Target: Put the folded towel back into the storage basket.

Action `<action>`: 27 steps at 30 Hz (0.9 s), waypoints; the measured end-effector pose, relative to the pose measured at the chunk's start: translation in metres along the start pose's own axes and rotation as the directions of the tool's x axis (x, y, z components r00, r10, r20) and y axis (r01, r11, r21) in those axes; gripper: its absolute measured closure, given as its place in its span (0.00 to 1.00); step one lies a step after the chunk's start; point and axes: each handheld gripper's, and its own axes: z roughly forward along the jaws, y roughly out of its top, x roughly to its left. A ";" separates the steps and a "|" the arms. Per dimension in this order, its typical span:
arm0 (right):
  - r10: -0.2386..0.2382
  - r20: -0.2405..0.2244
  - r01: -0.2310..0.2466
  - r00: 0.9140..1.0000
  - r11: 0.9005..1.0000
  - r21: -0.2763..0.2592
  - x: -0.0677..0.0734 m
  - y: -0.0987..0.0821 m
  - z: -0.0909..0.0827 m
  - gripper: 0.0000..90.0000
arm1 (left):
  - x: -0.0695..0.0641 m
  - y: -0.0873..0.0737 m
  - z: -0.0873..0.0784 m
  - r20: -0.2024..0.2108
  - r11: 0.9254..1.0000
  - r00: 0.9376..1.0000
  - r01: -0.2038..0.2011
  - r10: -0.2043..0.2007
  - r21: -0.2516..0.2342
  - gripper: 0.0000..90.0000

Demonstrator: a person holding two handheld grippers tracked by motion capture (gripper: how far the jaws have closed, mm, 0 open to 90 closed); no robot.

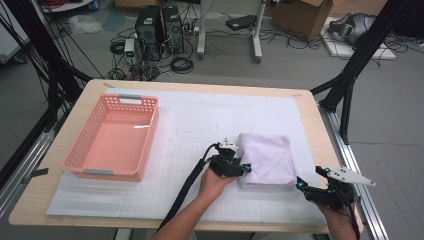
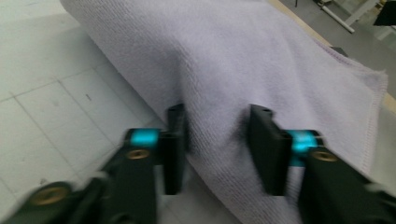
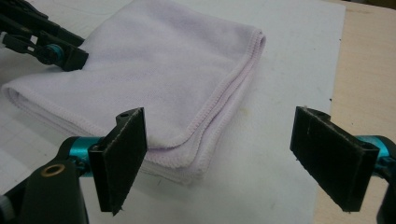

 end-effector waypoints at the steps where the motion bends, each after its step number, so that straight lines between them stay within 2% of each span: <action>1: -0.003 -0.001 0.003 1.000 1.000 -0.001 0.000 0.000 0.000 0.20 | 0.000 0.000 -0.001 -0.003 1.000 1.000 0.019 -0.019 -0.003 0.75; 3: -0.004 0.000 0.004 1.000 1.000 0.000 0.001 0.000 0.000 0.20 | 0.002 0.000 -0.003 0.006 0.999 0.999 0.038 -0.038 -0.014 0.83; 6: -0.005 0.000 0.005 1.000 1.000 -0.001 0.001 0.000 0.000 0.20 | 0.005 -0.001 -0.008 0.020 0.999 0.999 0.042 -0.042 -0.024 0.87; 12: -0.004 0.002 0.004 1.000 1.000 0.000 0.001 0.000 0.000 0.20 | 0.015 -0.005 -0.030 0.036 0.995 0.997 0.072 -0.070 -0.074 0.88; 17: -0.014 -0.002 0.014 1.000 1.000 0.008 0.004 0.001 0.002 0.20 | 0.030 -0.014 -0.056 0.035 0.994 0.998 0.059 -0.056 -0.090 0.89; 27: -0.024 -0.010 0.024 1.000 1.000 0.014 0.010 0.003 0.006 0.20 | 0.058 -0.034 -0.107 0.001 0.994 0.999 0.032 -0.032 -0.102 0.88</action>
